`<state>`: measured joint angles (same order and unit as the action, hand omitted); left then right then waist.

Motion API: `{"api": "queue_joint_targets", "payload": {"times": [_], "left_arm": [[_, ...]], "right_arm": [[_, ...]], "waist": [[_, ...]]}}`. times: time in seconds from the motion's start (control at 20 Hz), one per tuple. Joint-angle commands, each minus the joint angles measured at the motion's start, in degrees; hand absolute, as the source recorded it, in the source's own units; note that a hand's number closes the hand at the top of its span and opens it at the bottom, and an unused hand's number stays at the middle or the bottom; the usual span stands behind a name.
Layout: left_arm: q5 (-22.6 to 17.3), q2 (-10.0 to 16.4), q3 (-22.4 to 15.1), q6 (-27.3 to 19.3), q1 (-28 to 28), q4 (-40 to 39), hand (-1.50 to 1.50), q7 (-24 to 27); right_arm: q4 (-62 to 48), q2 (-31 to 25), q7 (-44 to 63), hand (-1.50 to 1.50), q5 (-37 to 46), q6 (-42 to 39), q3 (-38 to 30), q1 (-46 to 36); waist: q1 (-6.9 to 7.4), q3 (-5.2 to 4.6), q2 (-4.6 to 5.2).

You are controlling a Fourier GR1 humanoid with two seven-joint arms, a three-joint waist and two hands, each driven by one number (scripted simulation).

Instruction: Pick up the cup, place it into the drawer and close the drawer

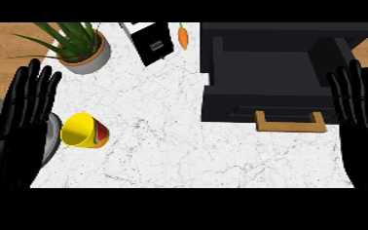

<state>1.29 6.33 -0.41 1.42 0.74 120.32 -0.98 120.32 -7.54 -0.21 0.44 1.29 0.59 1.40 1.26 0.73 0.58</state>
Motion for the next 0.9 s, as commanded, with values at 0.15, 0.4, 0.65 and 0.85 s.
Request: {"api": "queue_joint_targets", "payload": {"times": [0.15,0.4,0.65,0.85], "left_arm": [[-4.5,0.4,3.9,3.7,5.2,0.4,-1.5,4.5],[-15.5,-4.9,4.4,1.8,12.5,6.1,-1.5,-4.4],[-19.1,-3.7,7.7,4.2,11.5,2.4,-1.5,-4.2],[-22.8,-1.2,13.8,6.3,9.5,-4.0,-1.5,-2.0]], "right_arm": [[-3.6,2.5,-4.4,-1.5,0.9,-0.3,0.7,-0.9],[0.3,-2.8,5.1,-1.5,-0.1,-3.0,-1.1,-1.7],[-6.8,-0.9,1.2,-1.5,0.7,-3.1,-1.5,-5.4],[-10.0,-2.7,-1.7,-1.5,-2.3,-5.9,-5.4,-5.3]], "waist": [[-1.09,-0.74,-0.6],[-0.53,-0.81,-0.76],[-0.93,-0.74,-0.59],[-1.03,-0.73,-0.56]]}}
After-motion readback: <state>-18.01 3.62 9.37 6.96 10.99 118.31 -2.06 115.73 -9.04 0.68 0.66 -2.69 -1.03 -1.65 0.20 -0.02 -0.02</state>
